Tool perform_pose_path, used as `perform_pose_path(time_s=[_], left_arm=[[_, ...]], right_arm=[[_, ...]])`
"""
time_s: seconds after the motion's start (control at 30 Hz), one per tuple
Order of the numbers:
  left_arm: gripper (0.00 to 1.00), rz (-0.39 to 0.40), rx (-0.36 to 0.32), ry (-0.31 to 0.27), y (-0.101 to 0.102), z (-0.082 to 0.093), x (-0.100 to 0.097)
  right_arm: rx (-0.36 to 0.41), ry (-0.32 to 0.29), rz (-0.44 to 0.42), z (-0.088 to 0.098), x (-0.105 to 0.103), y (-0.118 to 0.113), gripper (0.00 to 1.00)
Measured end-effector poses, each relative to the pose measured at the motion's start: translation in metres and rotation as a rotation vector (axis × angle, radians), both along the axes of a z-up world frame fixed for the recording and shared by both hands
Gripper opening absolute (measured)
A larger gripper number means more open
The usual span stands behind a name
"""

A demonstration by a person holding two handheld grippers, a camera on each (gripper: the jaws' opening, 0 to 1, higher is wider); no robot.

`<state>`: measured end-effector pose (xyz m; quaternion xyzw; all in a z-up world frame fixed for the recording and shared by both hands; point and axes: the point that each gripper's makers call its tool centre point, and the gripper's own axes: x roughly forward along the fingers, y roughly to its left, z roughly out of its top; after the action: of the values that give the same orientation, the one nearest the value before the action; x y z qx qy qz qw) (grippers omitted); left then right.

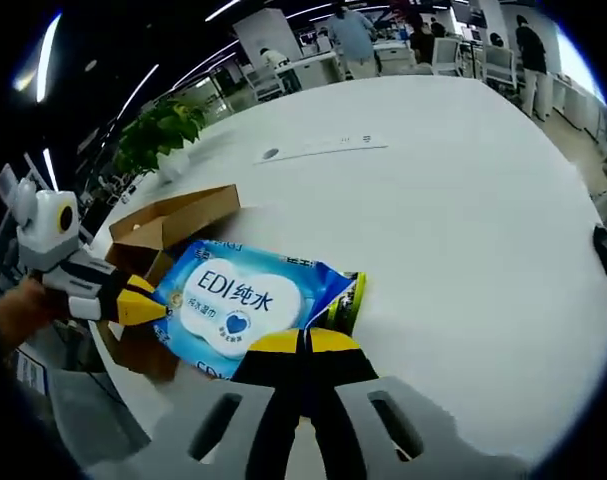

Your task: Operate the shoe box by opening the lid, removing the specified soft item, and placing it in the target area until the item is outside and the box remains undamaged.

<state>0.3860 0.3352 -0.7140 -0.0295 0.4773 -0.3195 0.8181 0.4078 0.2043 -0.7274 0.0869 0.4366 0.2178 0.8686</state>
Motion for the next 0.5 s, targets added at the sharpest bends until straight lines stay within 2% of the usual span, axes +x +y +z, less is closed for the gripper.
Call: perform_pose_path(time_s=[0.5], left_arm=[[0.03, -0.055, 0.058, 0.013, -0.008, -0.014, 0.001]], right_arm=[[0.011, 0.001, -0.012, -0.013, 0.011, -0.007, 0.0]])
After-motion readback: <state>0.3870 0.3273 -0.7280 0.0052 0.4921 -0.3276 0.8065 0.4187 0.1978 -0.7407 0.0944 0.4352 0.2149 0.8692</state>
